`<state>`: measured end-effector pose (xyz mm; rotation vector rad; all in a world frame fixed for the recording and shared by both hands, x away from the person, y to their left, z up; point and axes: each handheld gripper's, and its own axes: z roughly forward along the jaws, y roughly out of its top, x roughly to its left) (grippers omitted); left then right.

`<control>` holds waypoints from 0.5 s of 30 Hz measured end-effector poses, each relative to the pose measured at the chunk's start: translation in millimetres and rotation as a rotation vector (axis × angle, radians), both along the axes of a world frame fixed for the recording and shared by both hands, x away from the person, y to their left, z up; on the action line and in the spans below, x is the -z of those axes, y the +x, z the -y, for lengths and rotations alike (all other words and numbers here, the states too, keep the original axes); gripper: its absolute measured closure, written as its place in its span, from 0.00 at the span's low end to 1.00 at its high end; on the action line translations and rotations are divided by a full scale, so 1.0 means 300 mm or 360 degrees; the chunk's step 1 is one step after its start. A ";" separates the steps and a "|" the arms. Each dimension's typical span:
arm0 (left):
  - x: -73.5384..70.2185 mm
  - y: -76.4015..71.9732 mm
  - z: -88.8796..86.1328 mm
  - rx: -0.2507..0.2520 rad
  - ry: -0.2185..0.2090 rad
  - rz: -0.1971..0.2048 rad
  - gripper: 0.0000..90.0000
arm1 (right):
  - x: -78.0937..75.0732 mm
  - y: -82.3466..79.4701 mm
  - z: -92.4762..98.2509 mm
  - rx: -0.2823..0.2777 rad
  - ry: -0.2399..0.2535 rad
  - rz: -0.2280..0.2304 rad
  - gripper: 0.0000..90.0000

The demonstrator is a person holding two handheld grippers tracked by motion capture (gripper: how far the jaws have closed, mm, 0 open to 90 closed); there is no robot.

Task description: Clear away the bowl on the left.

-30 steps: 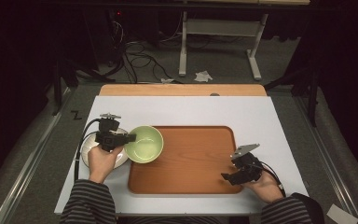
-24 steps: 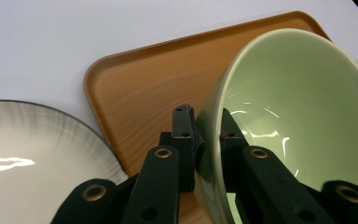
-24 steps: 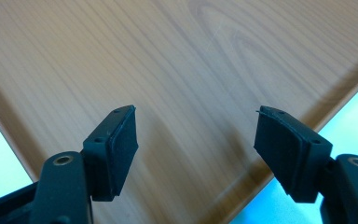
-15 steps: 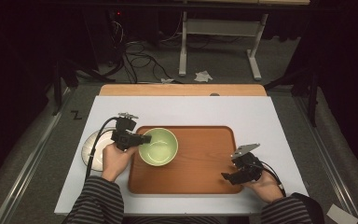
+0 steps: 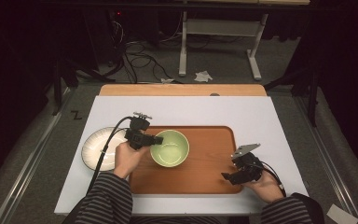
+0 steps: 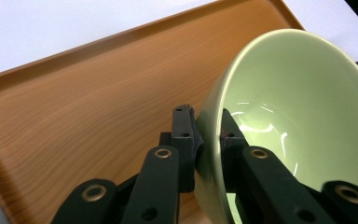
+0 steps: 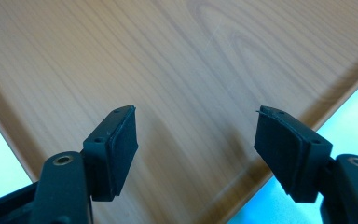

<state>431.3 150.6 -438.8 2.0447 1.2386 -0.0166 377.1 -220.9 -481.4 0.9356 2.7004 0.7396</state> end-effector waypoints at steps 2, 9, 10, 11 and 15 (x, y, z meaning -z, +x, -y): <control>0.006 0.001 0.009 0.0000 -0.0001 -0.0002 0.91 | 0.000 -0.001 -0.001 0.0005 0.0000 0.0000 0.35; 0.022 0.015 0.037 0.0025 0.0015 -0.0024 0.91 | 0.001 0.001 -0.001 0.0005 -0.0003 -0.0001 0.35; 0.024 0.018 0.043 0.0036 0.0022 -0.0030 0.91 | 0.001 0.000 -0.001 0.0005 -0.0003 -0.0002 0.35; 0.026 0.018 0.049 0.0030 0.0015 -0.0034 0.91 | 0.000 0.000 0.000 0.0001 -0.0007 0.0000 0.35; 0.033 0.024 0.075 0.0048 0.0013 -0.0039 0.91 | 0.000 -0.001 0.000 0.0004 0.0000 -0.0001 0.35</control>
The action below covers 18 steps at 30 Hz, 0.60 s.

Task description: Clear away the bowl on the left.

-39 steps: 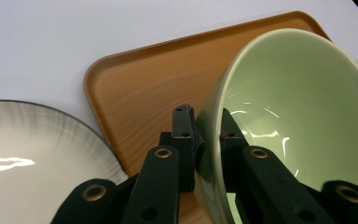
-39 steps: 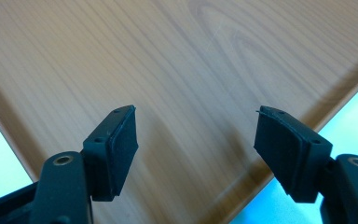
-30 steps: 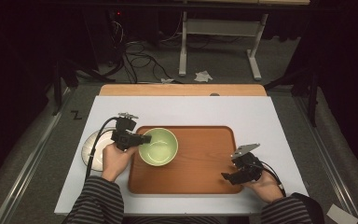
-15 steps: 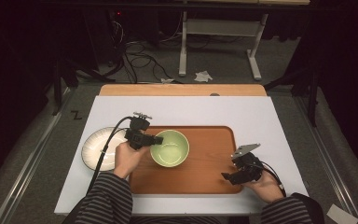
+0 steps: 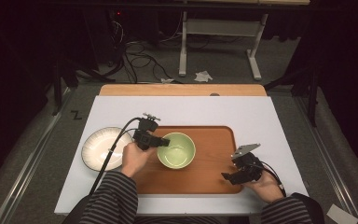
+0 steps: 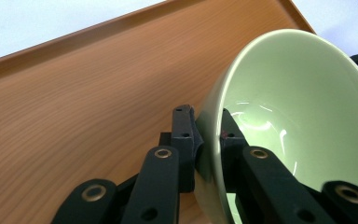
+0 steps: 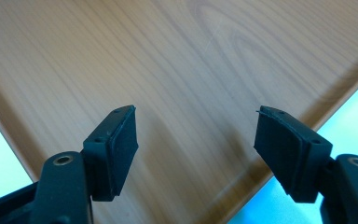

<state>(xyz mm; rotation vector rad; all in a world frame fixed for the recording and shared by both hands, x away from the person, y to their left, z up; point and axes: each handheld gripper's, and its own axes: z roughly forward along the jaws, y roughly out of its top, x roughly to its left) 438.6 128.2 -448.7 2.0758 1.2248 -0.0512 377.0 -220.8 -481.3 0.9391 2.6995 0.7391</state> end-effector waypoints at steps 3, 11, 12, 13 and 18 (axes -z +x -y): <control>0.005 0.008 0.023 0.0017 0.0011 -0.0005 0.91 | 0.000 0.003 0.001 -0.0004 -0.0004 0.0002 0.35; 0.013 0.025 0.086 0.0070 0.0040 -0.0010 0.91 | 0.001 -0.002 -0.003 -0.0002 0.0002 -0.0002 0.35; 0.013 0.027 0.094 0.0077 0.0049 -0.0005 0.91 | 0.001 -0.001 -0.003 -0.0001 0.0002 -0.0002 0.35; 0.013 0.029 0.105 0.0082 0.0056 0.0000 0.91 | 0.001 -0.001 -0.002 -0.0002 0.0003 -0.0003 0.35; 0.018 0.048 0.148 0.0112 0.0070 -0.0007 0.91 | -0.002 -0.002 0.000 0.0003 0.0001 -0.0003 0.35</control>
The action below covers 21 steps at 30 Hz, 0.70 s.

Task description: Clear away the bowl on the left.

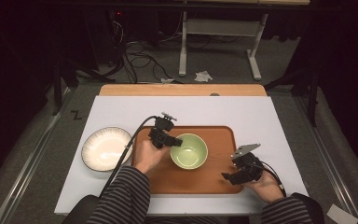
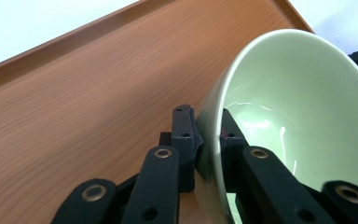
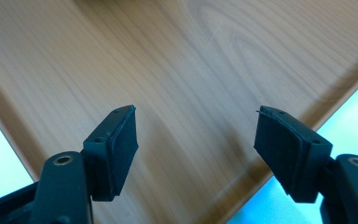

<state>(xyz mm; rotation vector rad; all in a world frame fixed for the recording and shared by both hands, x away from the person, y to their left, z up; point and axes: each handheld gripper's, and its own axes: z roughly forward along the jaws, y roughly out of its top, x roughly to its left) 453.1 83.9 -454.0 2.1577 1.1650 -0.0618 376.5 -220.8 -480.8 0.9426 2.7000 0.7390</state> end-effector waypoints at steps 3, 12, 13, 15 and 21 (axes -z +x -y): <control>0.010 0.009 0.017 0.0002 -0.0002 -0.0007 0.91 | 0.001 -0.002 -0.002 -0.0003 0.0001 -0.0002 0.35; 0.055 0.035 0.030 -0.0034 0.0018 -0.0052 0.91 | 0.001 -0.002 -0.003 -0.0007 -0.0001 -0.0002 0.35; 0.057 0.037 0.029 -0.0037 0.0009 -0.0058 0.91 | 0.001 -0.002 -0.004 -0.0007 -0.0001 -0.0003 0.35; 0.059 0.039 0.031 -0.0045 -0.0001 -0.0056 0.91 | 0.002 -0.003 -0.004 -0.0007 -0.0001 -0.0006 0.35; 0.067 0.046 0.026 -0.0046 -0.0010 -0.0072 0.91 | 0.002 -0.002 -0.004 -0.0014 -0.0003 -0.0003 0.35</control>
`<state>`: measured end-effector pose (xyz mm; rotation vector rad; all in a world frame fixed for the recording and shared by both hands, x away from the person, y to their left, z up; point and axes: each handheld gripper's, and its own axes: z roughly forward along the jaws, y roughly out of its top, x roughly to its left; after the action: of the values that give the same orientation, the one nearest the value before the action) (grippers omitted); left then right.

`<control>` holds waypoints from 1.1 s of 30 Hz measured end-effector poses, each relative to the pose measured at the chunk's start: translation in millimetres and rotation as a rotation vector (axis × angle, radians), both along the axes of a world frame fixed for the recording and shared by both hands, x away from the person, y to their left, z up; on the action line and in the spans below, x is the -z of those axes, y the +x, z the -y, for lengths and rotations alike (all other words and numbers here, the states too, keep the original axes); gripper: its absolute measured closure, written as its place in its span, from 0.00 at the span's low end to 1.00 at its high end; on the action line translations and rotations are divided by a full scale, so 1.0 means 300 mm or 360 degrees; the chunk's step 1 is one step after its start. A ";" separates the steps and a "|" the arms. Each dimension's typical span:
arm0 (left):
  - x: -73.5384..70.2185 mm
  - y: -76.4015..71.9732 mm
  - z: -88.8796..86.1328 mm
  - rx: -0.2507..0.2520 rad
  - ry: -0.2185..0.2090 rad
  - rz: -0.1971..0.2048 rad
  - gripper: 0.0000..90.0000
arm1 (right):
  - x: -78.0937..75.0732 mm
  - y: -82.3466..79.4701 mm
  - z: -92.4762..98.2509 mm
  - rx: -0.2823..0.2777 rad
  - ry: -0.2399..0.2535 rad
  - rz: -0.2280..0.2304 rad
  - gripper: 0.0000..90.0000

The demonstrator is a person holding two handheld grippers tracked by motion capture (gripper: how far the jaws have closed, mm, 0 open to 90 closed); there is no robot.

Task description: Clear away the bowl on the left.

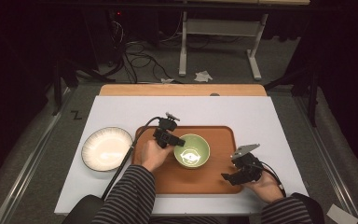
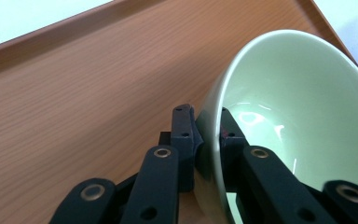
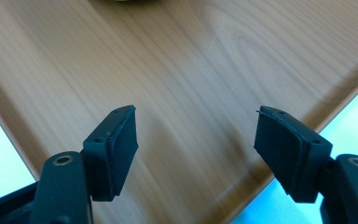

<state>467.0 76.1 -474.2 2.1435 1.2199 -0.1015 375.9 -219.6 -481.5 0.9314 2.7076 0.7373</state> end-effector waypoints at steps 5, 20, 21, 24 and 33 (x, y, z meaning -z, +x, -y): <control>-0.002 0.001 -0.007 -0.0003 0.0018 0.0010 0.90 | 0.000 -0.001 0.000 -0.0002 0.0000 0.0000 0.35; -0.048 -0.026 -0.028 -0.0025 0.0050 0.0150 0.56 | 0.001 0.000 -0.001 0.0006 -0.0010 -0.0006 0.35; -0.055 -0.028 -0.036 -0.0024 0.0056 0.0156 0.54 | 0.001 0.001 -0.001 0.0001 -0.0009 -0.0003 0.35; -0.069 -0.036 -0.049 -0.0032 0.0064 0.0185 0.52 | 0.002 0.000 -0.001 0.0003 -0.0006 -0.0001 0.35; -0.106 -0.060 -0.109 -0.0054 0.0038 0.0239 0.49 | 0.003 0.002 -0.002 -0.0004 -0.0019 -0.0006 0.35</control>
<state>448.9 108.9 -442.4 2.1090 1.1748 0.0878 376.5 -219.1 -482.4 0.9278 2.7136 0.7195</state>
